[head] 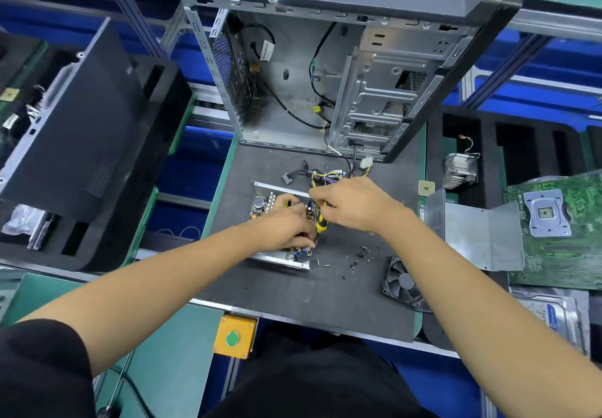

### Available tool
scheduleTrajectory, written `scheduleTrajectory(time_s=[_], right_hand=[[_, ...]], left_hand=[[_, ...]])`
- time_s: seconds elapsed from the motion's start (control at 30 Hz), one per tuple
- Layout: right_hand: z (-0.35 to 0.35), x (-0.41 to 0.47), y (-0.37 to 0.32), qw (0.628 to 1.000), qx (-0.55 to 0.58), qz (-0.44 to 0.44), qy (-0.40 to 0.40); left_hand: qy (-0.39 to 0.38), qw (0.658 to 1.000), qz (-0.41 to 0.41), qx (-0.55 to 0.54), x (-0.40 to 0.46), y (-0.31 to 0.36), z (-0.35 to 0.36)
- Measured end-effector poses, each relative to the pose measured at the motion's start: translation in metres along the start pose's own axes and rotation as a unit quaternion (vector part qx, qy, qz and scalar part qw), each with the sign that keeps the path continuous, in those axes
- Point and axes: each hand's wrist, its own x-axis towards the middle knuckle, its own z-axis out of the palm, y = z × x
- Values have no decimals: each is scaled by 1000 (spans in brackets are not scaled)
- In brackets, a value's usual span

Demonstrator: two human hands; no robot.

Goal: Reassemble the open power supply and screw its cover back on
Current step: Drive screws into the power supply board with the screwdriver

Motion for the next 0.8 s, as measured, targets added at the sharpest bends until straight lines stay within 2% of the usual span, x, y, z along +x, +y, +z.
scheduleTrajectory(time_s=[0.47,0.8], right_hand=[[0,2,-4,1000,1,-11,-11],[-1,2,-7,1000,10,-26,1]], left_hand=[[-27,999,-21,29,0,5,-3],[-10,1000,-17,15,0,4,-2]])
